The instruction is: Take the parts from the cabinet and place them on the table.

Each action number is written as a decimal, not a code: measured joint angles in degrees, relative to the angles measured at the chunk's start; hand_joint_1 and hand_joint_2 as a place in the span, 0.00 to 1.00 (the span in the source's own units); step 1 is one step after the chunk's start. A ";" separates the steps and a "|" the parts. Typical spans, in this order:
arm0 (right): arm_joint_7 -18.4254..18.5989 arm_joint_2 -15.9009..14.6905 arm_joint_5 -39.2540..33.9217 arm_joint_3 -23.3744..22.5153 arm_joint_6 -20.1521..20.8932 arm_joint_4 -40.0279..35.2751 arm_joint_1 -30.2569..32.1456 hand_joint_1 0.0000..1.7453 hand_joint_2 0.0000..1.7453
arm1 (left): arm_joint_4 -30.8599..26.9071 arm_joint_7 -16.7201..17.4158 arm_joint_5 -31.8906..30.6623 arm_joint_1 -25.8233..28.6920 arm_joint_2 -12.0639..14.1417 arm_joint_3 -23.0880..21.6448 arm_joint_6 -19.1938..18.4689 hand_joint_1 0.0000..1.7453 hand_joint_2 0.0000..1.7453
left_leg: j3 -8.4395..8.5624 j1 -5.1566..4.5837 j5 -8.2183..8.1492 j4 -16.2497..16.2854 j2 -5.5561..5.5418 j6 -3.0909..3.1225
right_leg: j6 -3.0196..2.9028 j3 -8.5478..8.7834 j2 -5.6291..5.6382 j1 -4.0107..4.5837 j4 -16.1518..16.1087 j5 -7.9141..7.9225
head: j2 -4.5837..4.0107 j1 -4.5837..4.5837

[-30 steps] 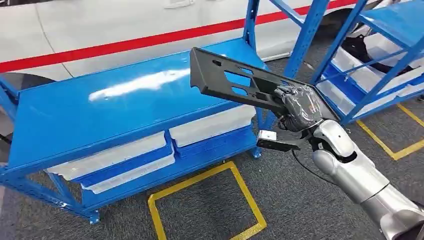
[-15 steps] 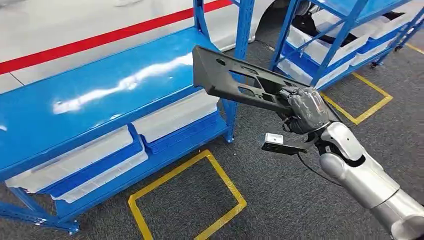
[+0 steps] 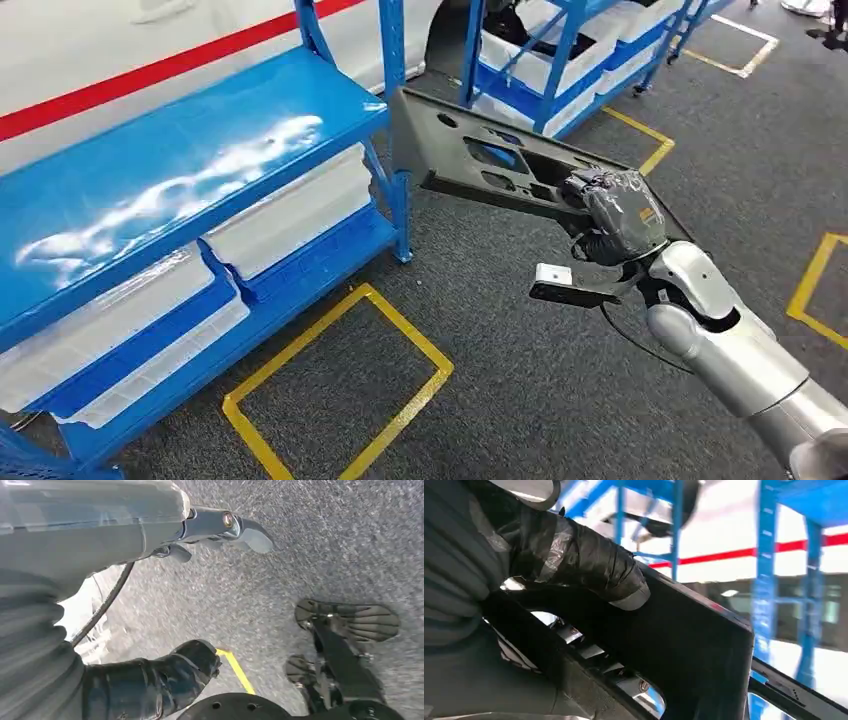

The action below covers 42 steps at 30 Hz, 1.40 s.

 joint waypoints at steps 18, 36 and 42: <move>2.27 2.64 5.07 1.78 -1.24 0.26 -1.52 1.00 1.00 | -0.02 -1.79 1.74 0.67 0.35 0.76 -1.29 0.00 1.00 | 4.11 1.92 -4.34 1.19 -9.97 -3.01 | -3.78 2.06 5.42 1.81 -12.38 0.30 | 0.02 0.02; 5.36 9.90 7.54 11.06 -0.85 5.11 -8.65 1.00 1.00 | -0.02 1.05 3.63 0.30 1.25 3.83 -1.75 0.00 1.00 | 3.25 0.38 -3.48 0.89 1.59 -2.04 | -4.68 3.58 -2.11 3.68 -12.42 -1.07 | 0.02 0.06; 6.10 10.58 7.39 12.11 0.72 5.57 -9.98 1.00 1.00 | -0.02 1.01 4.06 0.44 1.44 4.37 -1.88 0.00 1.00 | -3.65 1.06 -11.89 16.56 -4.33 -3.57 | -6.27 3.31 1.18 2.89 -13.54 0.33 | 0.02 0.09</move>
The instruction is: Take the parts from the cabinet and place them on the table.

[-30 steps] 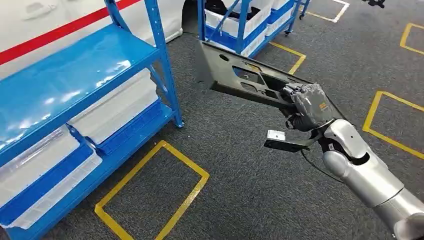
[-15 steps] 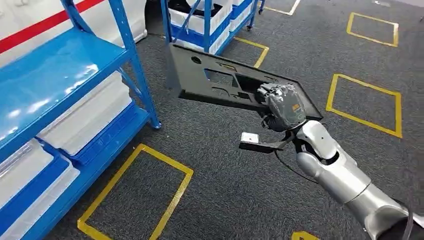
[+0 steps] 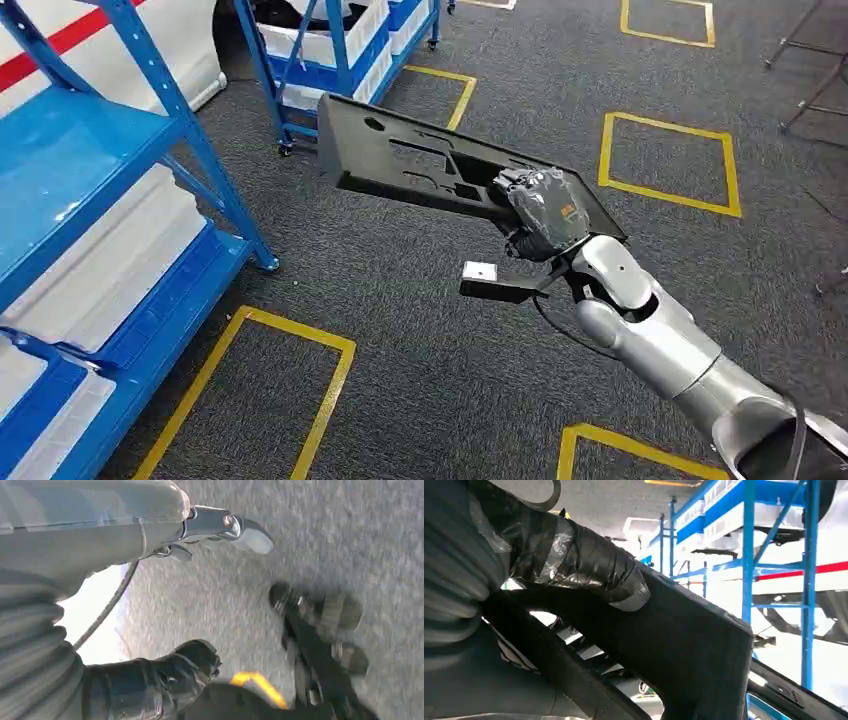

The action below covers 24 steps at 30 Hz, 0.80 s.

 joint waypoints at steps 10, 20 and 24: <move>1.53 1.46 2.56 2.10 -0.20 1.35 -2.48 1.00 1.00 | 0.00 2.69 0.28 -0.51 0.07 0.39 -0.15 0.00 1.00 | 6.10 0.32 8.23 -14.08 -2.46 1.57 | 2.69 -2.58 5.77 -0.32 1.63 1.51 | 0.00 0.00; 2.80 1.44 5.76 2.51 -1.51 1.55 0.04 1.00 1.00 | 0.00 2.84 -1.82 0.03 0.07 0.06 0.65 0.00 1.00 | 5.23 0.31 9.54 -14.99 3.97 2.65 | 3.76 -0.48 -1.92 -0.93 5.14 -1.94 | 0.00 0.06; 3.50 0.85 6.90 2.49 -2.54 0.81 0.56 1.00 1.00 | 0.00 0.15 -2.14 0.03 0.26 -0.18 0.85 0.00 1.00 | 5.33 -0.17 9.34 -14.81 6.09 1.34 | 2.31 0.67 -3.03 0.30 1.54 -2.22 | 0.00 0.02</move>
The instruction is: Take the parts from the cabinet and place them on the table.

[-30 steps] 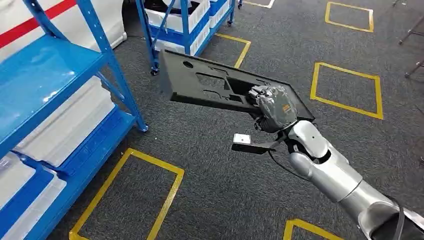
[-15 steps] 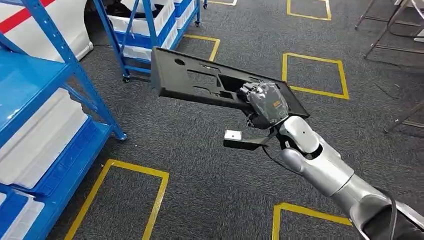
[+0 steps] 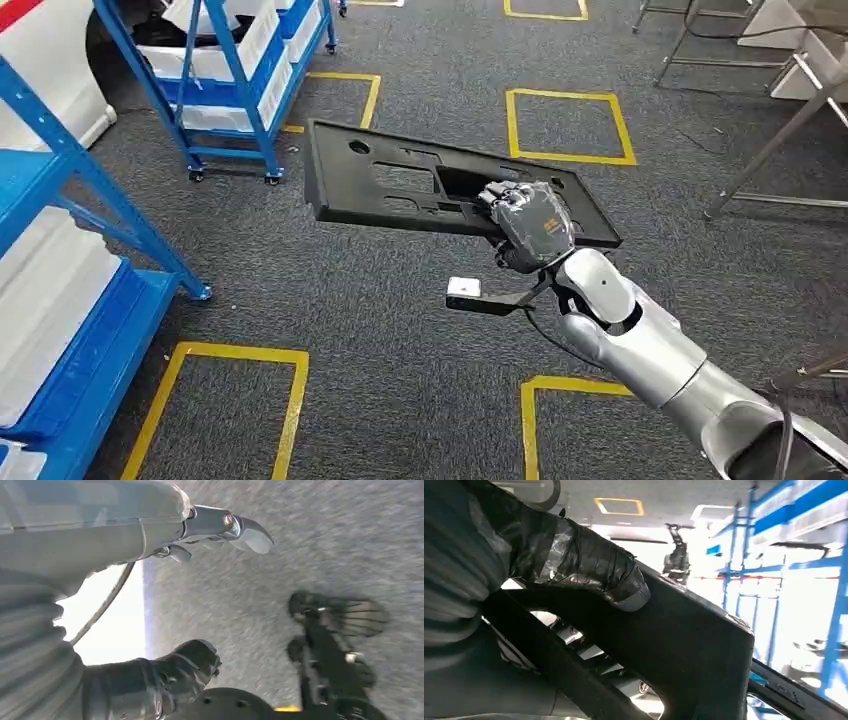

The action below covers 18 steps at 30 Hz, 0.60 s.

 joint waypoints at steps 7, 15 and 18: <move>1.68 -2.80 1.71 -1.97 -2.21 -2.27 2.84 1.00 1.00 | 0.00 0.86 -0.94 0.38 -0.07 -0.48 1.31 0.00 1.00 | -7.32 0.44 -9.09 17.01 -5.96 -0.85 | -1.93 -0.23 3.98 -0.07 -0.73 0.98 | 0.00 -0.02; 5.99 -11.19 9.99 -11.00 -4.13 -8.66 15.32 1.00 1.00 | 0.00 2.12 -2.80 0.54 -0.20 -1.31 1.75 0.00 1.00 | 0.72 0.29 -1.19 0.66 -10.03 0.40 | -0.78 -0.93 8.19 -0.18 -0.06 1.12 | -0.02 0.02; 4.85 -15.01 9.36 -19.06 -4.13 -12.45 24.26 1.00 1.00 | 0.00 1.84 -2.88 0.42 -0.42 -1.53 1.75 0.00 1.00 | 1.32 0.48 -0.22 -0.97 -8.36 1.47 | 0.05 -1.41 6.92 -0.29 0.89 0.38 | 0.00 0.02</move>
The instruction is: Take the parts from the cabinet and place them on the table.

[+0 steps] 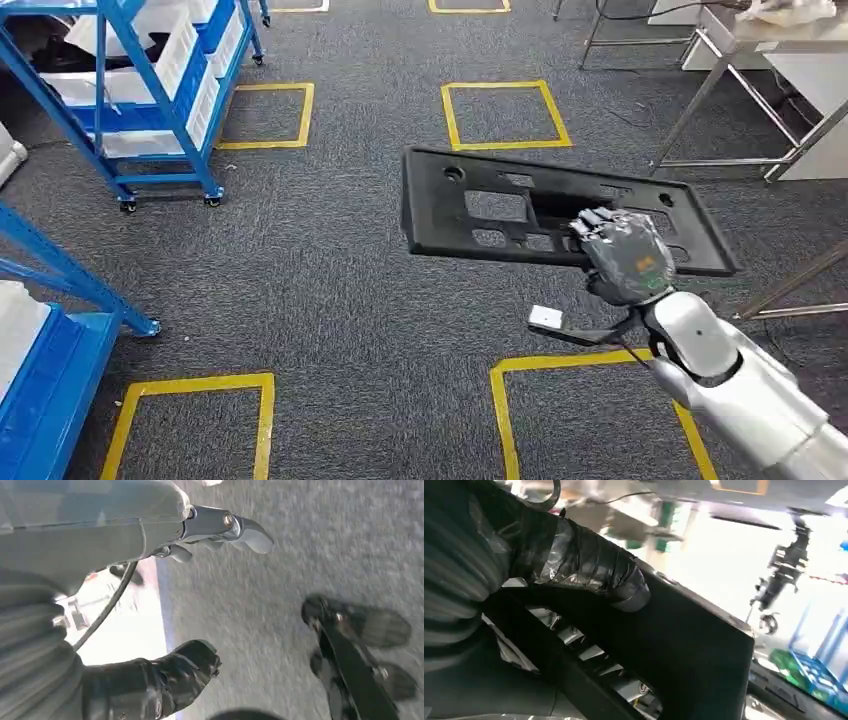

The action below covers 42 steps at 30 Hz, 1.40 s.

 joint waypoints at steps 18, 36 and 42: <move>1.29 -3.18 4.94 -8.87 1.36 -2.13 1.59 1.00 1.00 | 0.00 -0.05 -0.52 -1.23 -0.52 -0.46 0.20 0.00 1.00 | -4.58 0.34 -8.05 11.80 2.51 -2.95 | -0.86 1.09 -3.57 -1.05 -1.03 -0.05 | 0.00 0.07; 0.96 -4.24 2.56 -8.85 2.99 1.31 -0.82 1.00 1.00 | 0.00 -1.75 -0.11 -1.02 -1.14 -0.87 -1.16 0.00 1.00 | -0.08 -0.30 0.83 -1.36 3.68 0.37 | 2.11 -6.71 -3.98 -1.62 14.17 -6.53 | 0.00 0.13; 0.96 -4.22 2.51 -8.85 2.97 1.59 -0.97 1.00 1.00 | -0.02 -1.75 -0.52 -1.14 -1.25 -1.03 -1.00 0.00 1.00 | 0.00 -0.19 -1.04 0.36 6.54 -1.97 | 1.73 1.24 -6.33 -1.58 -0.72 -0.56 | 0.00 0.13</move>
